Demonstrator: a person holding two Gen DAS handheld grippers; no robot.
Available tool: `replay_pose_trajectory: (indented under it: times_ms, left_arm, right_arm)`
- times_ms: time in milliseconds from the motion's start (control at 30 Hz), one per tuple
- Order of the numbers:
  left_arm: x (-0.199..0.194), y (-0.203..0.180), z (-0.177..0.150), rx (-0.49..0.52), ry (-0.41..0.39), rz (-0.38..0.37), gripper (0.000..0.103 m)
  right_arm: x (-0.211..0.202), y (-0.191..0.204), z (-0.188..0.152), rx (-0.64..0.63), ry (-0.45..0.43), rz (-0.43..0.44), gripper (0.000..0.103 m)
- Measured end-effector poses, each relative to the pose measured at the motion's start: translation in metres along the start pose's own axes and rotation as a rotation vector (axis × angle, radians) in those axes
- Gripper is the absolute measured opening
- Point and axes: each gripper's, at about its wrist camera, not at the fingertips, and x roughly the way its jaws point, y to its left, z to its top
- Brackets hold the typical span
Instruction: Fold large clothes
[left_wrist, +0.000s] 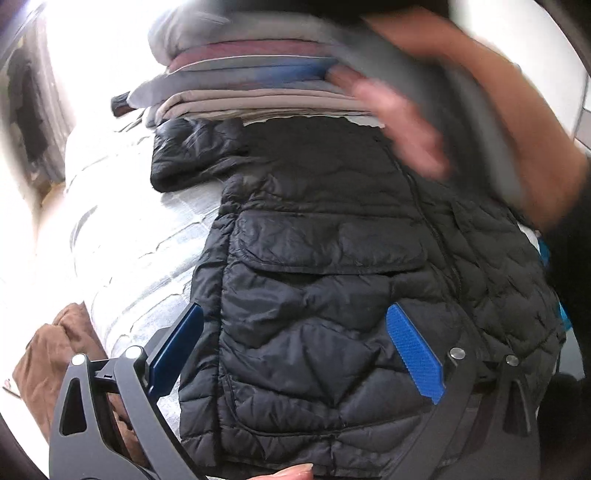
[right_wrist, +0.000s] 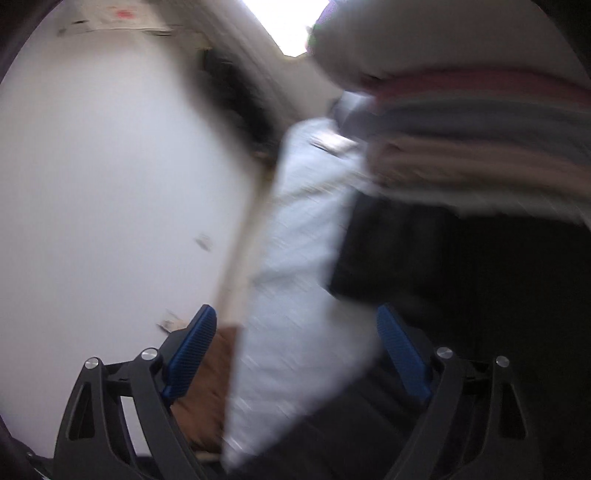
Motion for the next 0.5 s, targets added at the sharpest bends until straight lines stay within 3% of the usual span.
replay_pose_trajectory:
  times_ms: [100, 133, 233, 500]
  left_arm:
    - [0.002, 0.005, 0.000, -0.059, 0.019, -0.002, 0.095]
    - [0.000, 0.006, 0.000, -0.076, 0.013, -0.009, 0.095]
    - [-0.008, 0.008, 0.001, -0.081, -0.019, -0.003, 0.095]
    - [-0.006, 0.036, -0.001, -0.089, 0.005, -0.008, 0.095]
  right_arm:
    - [-0.006, -0.058, -0.023, 0.197, 0.027, -0.154, 0.086]
    - [0.000, -0.069, -0.015, 0.237, 0.025, -0.198, 0.086]
    - [0.022, -0.083, -0.006, 0.223, 0.025, -0.336, 0.086]
    - [0.158, -0.116, 0.057, 0.447, 0.030, -0.200, 0.086]
